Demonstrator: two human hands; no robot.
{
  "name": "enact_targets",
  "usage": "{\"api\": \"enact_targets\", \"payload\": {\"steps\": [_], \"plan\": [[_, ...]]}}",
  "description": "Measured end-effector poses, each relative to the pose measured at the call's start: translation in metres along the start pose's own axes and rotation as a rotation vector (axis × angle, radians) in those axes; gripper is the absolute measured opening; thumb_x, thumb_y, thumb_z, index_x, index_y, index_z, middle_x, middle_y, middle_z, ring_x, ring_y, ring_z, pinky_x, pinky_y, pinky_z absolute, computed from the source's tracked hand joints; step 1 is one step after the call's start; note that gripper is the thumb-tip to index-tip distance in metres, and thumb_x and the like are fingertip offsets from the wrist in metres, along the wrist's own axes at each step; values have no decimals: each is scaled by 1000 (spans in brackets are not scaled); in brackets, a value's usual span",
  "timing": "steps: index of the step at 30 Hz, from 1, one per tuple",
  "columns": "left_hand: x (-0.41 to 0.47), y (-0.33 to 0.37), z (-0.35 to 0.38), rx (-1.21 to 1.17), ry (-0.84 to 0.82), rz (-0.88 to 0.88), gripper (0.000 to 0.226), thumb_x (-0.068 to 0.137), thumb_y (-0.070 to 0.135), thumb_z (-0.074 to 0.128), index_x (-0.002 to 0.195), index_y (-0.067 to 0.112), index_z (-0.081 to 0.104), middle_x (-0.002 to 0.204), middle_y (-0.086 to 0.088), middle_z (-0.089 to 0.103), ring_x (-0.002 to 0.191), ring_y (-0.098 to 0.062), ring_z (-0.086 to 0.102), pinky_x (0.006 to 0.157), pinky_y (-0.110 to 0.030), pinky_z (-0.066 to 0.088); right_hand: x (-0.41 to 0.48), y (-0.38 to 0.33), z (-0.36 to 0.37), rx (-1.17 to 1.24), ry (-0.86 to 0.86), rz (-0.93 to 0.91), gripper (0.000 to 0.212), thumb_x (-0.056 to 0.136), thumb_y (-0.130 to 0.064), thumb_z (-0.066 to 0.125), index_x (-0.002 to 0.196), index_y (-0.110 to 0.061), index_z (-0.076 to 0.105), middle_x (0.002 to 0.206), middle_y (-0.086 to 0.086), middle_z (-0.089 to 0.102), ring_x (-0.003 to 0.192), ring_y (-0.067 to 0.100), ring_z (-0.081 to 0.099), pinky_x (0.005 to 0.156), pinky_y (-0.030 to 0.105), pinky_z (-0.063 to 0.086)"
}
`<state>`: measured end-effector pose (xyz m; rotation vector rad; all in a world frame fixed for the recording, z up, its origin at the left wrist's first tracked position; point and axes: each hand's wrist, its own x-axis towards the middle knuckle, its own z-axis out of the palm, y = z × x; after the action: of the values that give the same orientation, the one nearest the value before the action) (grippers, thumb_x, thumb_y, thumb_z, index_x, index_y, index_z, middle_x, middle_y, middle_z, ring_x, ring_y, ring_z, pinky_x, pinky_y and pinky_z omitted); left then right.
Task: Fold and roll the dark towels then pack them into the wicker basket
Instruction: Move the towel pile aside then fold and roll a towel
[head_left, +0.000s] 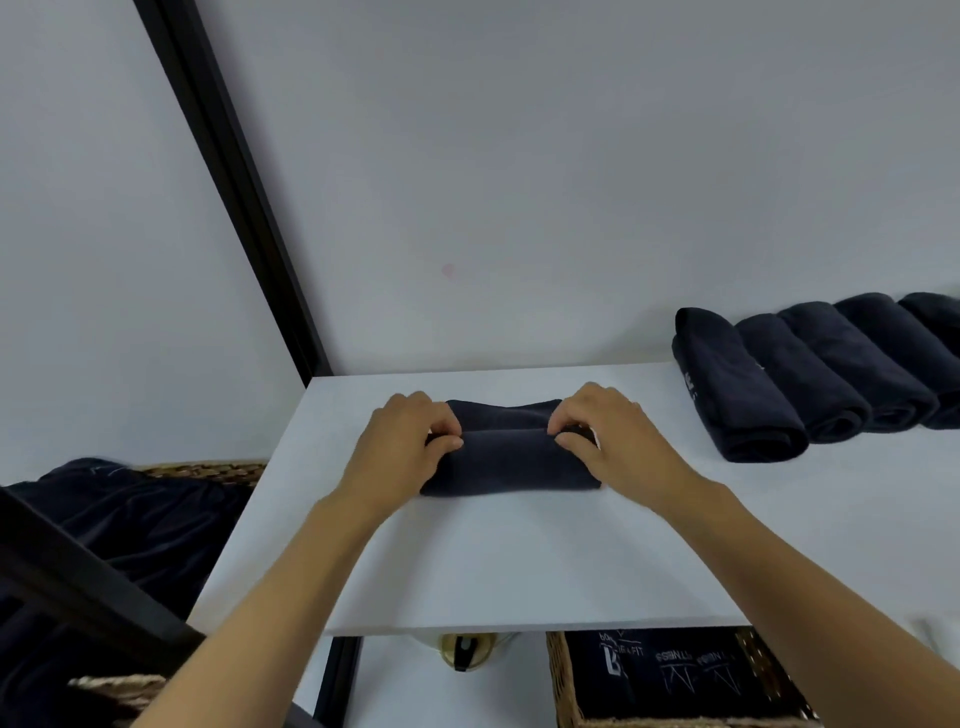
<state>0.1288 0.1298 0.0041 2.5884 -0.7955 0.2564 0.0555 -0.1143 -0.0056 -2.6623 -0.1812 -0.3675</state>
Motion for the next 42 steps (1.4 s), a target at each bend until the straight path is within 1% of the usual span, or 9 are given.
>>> {"api": "enact_targets", "payload": {"steps": [3, 8, 16, 19, 22, 30, 33, 37, 42], "plan": [[-16, -1, 10, 205, 146, 227, 18, 93, 25, 56, 85, 18, 70, 84, 0, 63, 78, -25, 56, 70, -38, 46, -11, 0, 4, -129, 82, -160, 21, 93, -35, 49, 98, -27, 68, 98, -11, 61, 88, 13, 51, 80, 32, 39], [-21, -5, 16, 352, -38, 266, 52, 80, 58, 54, 102, 13, 67, 103, 0, 63, 94, -25, 57, 80, -36, 46, -12, 2, 9, -326, -40, -175, 45, 85, -50, 62, 121, -24, 60, 117, -8, 58, 104, 18, 52, 89, 34, 36], [48, 5, 5, 375, -312, 24, 47, 101, 51, 29, 120, 23, 62, 123, -2, 41, 114, -24, 36, 98, -37, 30, 44, 11, -5, 227, -214, 235, 8, 93, -35, 58, 99, -38, 62, 102, -14, 68, 101, 15, 60, 98, 40, 44], [63, 3, 8, 378, -426, -48, 47, 103, 49, 24, 116, 24, 61, 121, -6, 42, 113, -26, 36, 96, -39, 32, 45, -4, -3, -41, -102, 73, 16, 96, -26, 51, 103, -33, 63, 107, -12, 64, 100, 15, 57, 98, 39, 38], [72, 0, 8, 306, -471, -107, 42, 101, 52, 30, 93, 25, 60, 109, -5, 41, 110, -27, 37, 90, -39, 31, 29, -18, 6, -238, -49, -134, 34, 90, -43, 57, 121, -31, 56, 120, -12, 57, 104, 16, 52, 92, 34, 33], [46, 6, 33, 327, 81, 198, 45, 92, 58, 41, 97, 20, 66, 94, 3, 64, 88, -22, 58, 81, -36, 37, 71, -6, -2, -48, -280, 55, 21, 94, -31, 56, 115, -28, 59, 110, -8, 64, 103, 17, 56, 95, 36, 39], [41, 2, 43, 360, 28, 197, 61, 85, 67, 32, 103, 20, 66, 100, 4, 66, 93, -22, 60, 87, -37, 30, 90, -1, -4, 98, -332, 146, 13, 95, -21, 55, 102, -27, 65, 95, -14, 60, 94, 13, 57, 85, 30, 47], [66, 10, 32, 396, -73, 92, 51, 92, 63, 38, 119, 27, 62, 123, 4, 55, 119, -23, 42, 95, -38, 22, 91, -14, 10, -175, -161, 44, 28, 93, -9, 44, 106, -24, 64, 101, -3, 60, 87, 21, 56, 86, 36, 43], [87, 20, 23, 204, -109, -152, 39, 88, 58, 55, 116, 33, 66, 122, -1, 39, 112, -24, 33, 92, -31, 26, 72, -16, 22, -328, -114, -37, 40, 88, -33, 55, 125, -21, 50, 117, -1, 56, 102, 25, 53, 85, 38, 38]]}}
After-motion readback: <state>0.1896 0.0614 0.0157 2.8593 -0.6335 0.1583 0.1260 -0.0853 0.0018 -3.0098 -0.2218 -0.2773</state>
